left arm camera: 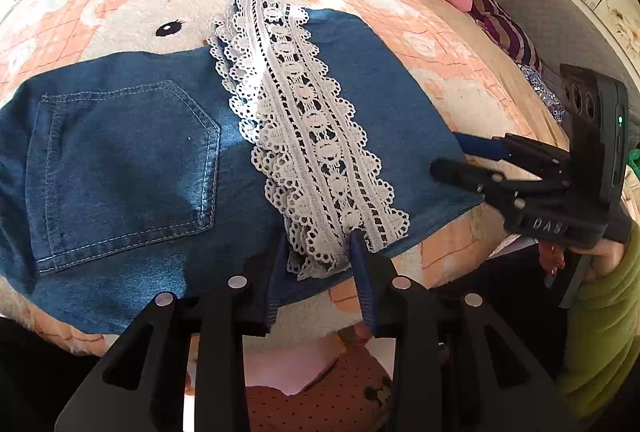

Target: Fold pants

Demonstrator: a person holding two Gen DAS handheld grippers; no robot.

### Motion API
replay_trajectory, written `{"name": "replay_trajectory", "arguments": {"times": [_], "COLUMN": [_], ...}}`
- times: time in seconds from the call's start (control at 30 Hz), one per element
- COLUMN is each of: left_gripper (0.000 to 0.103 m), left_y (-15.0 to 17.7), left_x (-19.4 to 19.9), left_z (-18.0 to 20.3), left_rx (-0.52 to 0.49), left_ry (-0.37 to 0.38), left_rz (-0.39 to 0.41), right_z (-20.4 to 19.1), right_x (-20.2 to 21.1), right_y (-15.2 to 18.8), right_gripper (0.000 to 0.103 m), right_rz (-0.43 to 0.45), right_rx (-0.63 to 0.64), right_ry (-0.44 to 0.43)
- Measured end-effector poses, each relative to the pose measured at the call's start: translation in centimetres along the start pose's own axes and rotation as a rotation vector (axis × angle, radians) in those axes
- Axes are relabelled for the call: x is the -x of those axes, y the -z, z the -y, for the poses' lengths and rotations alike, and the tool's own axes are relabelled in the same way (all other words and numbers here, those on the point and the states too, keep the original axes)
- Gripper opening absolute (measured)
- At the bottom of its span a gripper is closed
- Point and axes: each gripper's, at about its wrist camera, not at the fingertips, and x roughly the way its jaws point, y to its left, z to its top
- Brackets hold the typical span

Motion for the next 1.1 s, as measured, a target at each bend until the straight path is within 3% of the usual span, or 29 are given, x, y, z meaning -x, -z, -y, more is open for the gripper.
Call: {"name": "replay_trajectory", "arguments": {"times": [0.2,0.5,0.6,0.7,0.9,1.1], "left_gripper": [0.032,0.041,0.041,0.061,0.066,0.069], "left_y": [0.0,0.3,0.5,0.8,2.1,2.5], "left_x": [1.3,4.7,6.2,7.7,10.8,10.7], "left_z": [0.1,-1.4,-3.0,-4.7,-9.4,-13.0], "left_rx": [-0.007,0.029,0.069,0.111,0.201,0.3], "left_ry": [-0.01,-0.011,-0.034,-0.084,-0.199,-0.202], "left_rz": [0.026,0.091,0.123,0.157,0.208,0.206], "right_z": [1.2,-0.2,-0.8,-1.3,-3.2,-7.2], "right_x": [1.7,2.2,2.1,2.0,1.4,-0.5], "right_y": [-0.6,-1.7,-2.0,-2.4,-4.6,-7.7], "right_gripper": [0.058,0.069,0.073,0.076,0.082,0.084], "right_rz": [0.097,0.16,0.175,0.187,0.191,0.138], "right_rx": [-0.068,-0.033,-0.02,-0.017,0.013,0.092], "right_ry": [-0.005,-0.007,-0.002,-0.01,-0.033,-0.102]}}
